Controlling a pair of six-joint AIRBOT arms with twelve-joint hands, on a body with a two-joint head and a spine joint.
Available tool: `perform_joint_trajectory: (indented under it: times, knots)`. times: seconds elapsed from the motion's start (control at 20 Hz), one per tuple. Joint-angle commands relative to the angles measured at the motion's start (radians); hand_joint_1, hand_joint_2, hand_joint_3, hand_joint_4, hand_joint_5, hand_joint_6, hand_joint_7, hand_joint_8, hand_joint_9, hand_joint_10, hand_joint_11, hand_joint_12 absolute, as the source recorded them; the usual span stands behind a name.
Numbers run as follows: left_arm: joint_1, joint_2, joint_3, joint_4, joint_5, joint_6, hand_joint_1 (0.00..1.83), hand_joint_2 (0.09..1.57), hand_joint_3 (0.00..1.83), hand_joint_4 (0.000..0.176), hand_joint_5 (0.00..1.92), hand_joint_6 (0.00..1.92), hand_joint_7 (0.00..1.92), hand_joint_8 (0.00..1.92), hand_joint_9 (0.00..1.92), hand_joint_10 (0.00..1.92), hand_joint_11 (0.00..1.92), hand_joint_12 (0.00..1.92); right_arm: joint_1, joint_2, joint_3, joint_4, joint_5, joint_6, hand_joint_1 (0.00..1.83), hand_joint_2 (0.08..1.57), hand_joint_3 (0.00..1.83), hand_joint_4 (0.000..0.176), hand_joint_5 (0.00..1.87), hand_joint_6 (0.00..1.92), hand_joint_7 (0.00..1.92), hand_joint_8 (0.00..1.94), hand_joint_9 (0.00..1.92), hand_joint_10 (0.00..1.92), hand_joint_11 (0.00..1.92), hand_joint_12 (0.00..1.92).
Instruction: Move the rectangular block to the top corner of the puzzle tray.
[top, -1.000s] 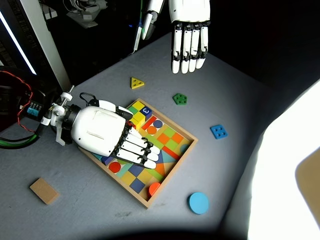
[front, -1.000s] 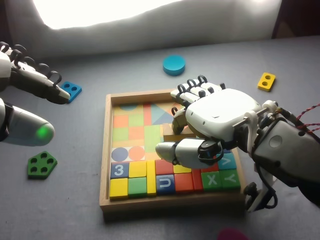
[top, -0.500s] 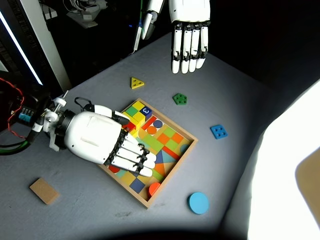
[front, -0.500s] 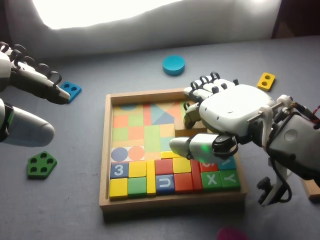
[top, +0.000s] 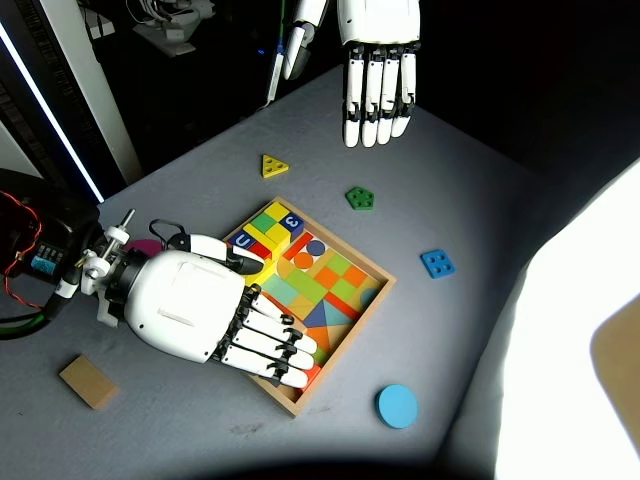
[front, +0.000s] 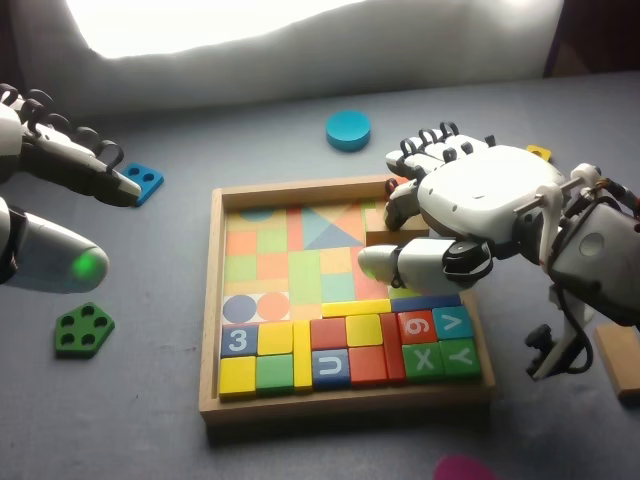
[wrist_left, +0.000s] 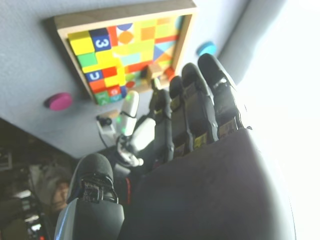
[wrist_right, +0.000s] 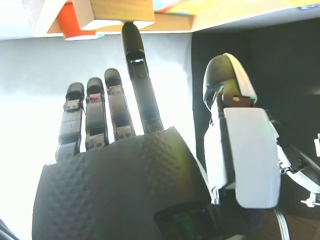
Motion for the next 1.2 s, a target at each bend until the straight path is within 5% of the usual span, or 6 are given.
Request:
perform_joint_trajectory:
  times: [0.0,1.15]
  knots:
    - [-0.009,0.002,-0.001,0.010,0.081,-0.003,0.00,1.21,0.00,0.010,0.26,0.00,0.29,0.00,0.28,0.00,0.00,0.76,-0.003,0.000,0.008,-0.032,0.045,0.001,0.00,1.22,0.00,0.000,0.58,0.37,0.10,0.01,0.00,0.00,0.00,0.00]
    - [-0.009,0.002,-0.001,0.010,0.081,-0.003,0.00,1.20,0.00,0.015,0.30,0.01,0.30,0.01,0.29,0.00,0.00,0.76,0.007,-0.038,0.130,-0.241,0.061,0.135,0.00,1.22,0.00,0.000,0.59,0.38,0.08,0.00,0.00,0.00,0.00,0.00]
